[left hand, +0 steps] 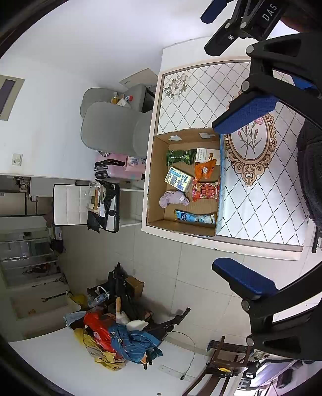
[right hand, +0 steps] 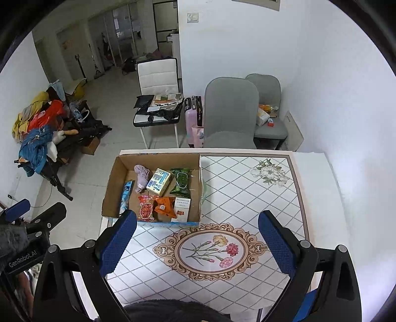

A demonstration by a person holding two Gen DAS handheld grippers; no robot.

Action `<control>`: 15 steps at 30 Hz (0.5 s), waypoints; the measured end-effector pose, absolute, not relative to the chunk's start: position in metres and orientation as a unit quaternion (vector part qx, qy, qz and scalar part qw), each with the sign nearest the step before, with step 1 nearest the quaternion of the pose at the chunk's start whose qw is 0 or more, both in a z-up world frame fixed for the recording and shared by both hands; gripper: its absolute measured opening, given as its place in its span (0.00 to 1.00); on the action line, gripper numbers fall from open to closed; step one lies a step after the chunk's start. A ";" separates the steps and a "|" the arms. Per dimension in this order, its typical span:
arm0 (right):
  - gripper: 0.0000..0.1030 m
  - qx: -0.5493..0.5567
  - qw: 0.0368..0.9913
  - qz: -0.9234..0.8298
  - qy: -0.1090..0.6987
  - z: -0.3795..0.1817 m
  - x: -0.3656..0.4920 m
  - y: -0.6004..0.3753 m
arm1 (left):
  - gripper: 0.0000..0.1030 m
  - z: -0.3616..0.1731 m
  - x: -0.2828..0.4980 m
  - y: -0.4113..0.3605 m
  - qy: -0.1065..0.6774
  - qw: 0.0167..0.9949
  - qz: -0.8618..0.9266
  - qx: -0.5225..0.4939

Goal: Organize soft objects

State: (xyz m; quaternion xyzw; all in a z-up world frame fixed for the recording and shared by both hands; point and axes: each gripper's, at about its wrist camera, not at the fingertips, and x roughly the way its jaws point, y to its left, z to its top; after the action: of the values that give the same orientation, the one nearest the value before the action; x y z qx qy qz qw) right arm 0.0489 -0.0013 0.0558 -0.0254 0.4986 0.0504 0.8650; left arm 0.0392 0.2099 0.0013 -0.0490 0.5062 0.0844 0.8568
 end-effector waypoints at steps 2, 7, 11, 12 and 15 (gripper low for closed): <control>0.97 -0.024 0.865 0.049 0.498 0.056 0.048 -0.001 | 1.00 0.001 0.040 0.210 0.507 0.857 0.083 -0.049; 0.97 -0.023 0.866 0.046 0.498 0.055 0.049 -0.004 | 1.00 0.002 0.042 0.208 0.506 0.858 0.080 -0.045; 0.97 -0.021 0.866 0.045 0.497 0.055 0.049 -0.005 | 1.00 0.002 0.042 0.206 0.506 0.858 0.079 -0.045; 0.97 -0.021 0.866 0.044 0.497 0.055 0.049 -0.006 | 1.00 0.002 0.041 0.207 0.506 0.858 0.079 -0.046; 0.97 -0.020 0.865 0.041 0.499 0.054 0.049 -0.007 | 1.00 0.002 0.041 0.206 0.507 0.857 0.079 -0.046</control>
State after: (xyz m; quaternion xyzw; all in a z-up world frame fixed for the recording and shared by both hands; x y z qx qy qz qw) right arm 0.0493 -0.0069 0.0543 -0.0198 0.4993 0.0414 0.8652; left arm 0.0410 0.2061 0.0018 -0.0456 0.5068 0.0791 0.8572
